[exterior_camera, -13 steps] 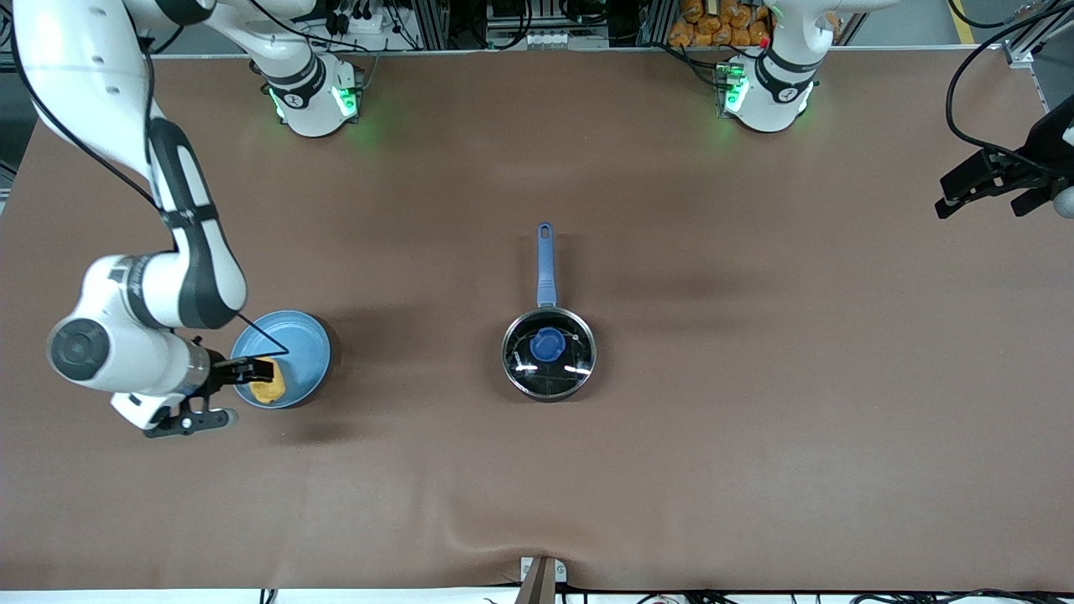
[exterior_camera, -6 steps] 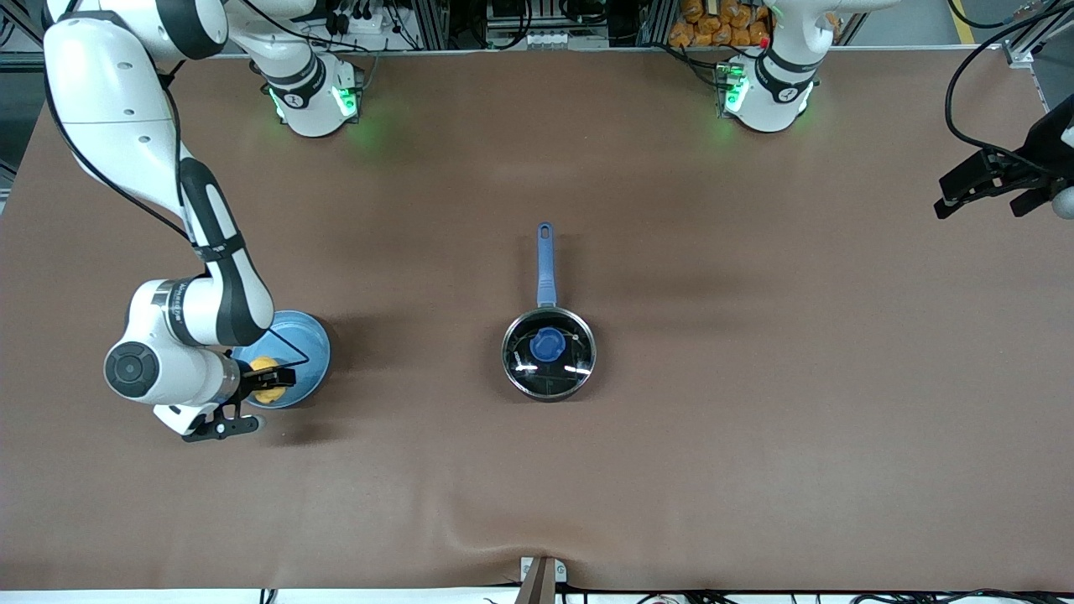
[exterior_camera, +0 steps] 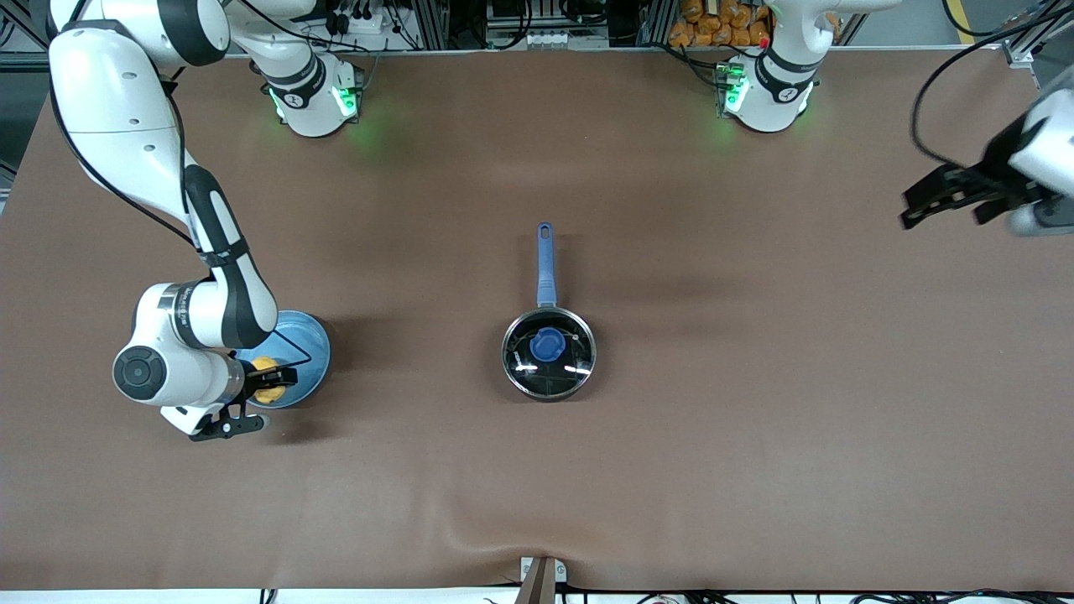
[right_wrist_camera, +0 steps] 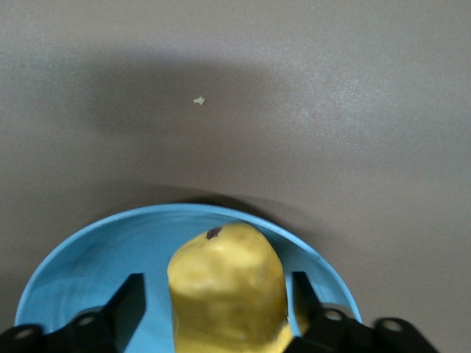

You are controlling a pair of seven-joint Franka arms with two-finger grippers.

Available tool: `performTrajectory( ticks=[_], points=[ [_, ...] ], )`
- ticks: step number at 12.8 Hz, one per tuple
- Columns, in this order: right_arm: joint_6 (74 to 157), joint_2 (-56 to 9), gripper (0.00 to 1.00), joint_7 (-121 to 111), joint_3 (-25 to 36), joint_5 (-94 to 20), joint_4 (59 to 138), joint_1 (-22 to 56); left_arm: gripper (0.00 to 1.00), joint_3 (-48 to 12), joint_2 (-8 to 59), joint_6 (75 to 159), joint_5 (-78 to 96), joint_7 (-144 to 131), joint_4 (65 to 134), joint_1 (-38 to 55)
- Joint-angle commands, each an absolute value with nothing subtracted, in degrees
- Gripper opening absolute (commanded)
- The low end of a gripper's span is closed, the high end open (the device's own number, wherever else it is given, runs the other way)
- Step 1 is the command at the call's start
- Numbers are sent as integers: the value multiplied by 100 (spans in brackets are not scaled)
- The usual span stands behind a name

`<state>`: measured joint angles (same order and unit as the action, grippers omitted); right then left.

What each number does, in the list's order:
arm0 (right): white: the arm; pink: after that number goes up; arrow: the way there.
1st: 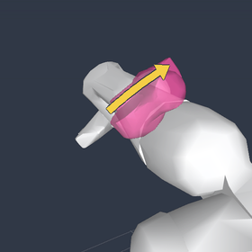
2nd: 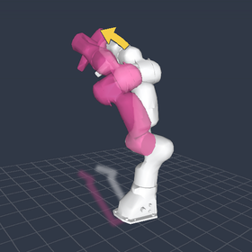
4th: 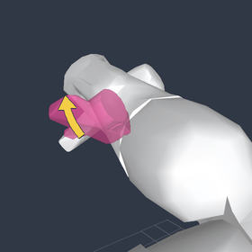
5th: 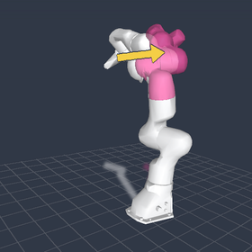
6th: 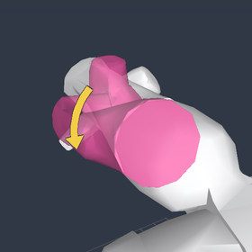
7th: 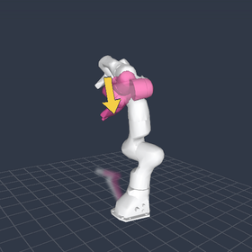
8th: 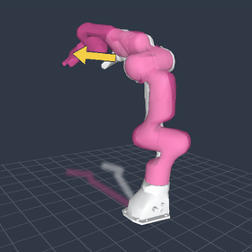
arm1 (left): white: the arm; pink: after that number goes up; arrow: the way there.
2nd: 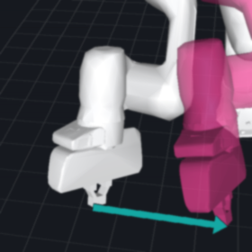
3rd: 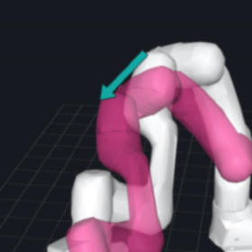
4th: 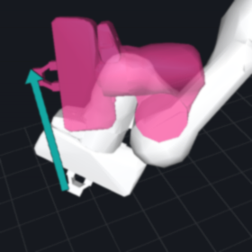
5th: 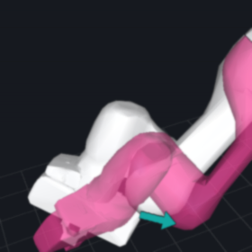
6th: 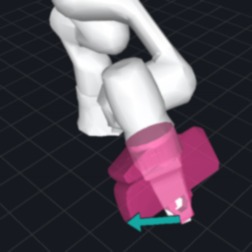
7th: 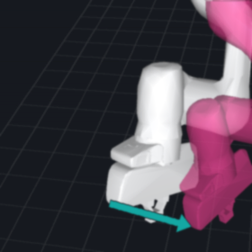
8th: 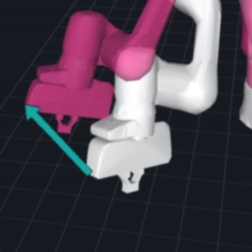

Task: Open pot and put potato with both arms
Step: 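Reach the left gripper to the glass lid's blue knob on the saucepan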

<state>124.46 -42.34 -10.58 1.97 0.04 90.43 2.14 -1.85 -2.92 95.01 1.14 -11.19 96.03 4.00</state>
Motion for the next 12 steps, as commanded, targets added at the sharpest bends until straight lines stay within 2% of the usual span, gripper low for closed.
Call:
performTrajectory(
  ticks=[1,2,3,5,8,12],
  points=[
    [12437,-4263,29,-1353,185,-70,8947,158,100,-570,-10,9790,236,-1747,9501,475],
    [12437,-4263,20,-1371,193,-70,8939,123,100,-702,148,9878,333,-1940,9405,483],
    [12428,-4263,16,-1371,185,-70,8930,88,100,-851,358,9931,412,-2169,9222,492],
    [12393,-4202,1,-1397,193,-36,8930,88,100,-1211,850,9940,431,-2888,8870,597],
    [12366,-4070,1,-1371,193,-70,8886,97,100,-1257,1370,10361,378,-3864,8544,1220],
    [12208,-3745,1,-1380,185,-70,8877,149,100,-1257,1932,10932,-8,-4771,8456,2011]
  ],
)
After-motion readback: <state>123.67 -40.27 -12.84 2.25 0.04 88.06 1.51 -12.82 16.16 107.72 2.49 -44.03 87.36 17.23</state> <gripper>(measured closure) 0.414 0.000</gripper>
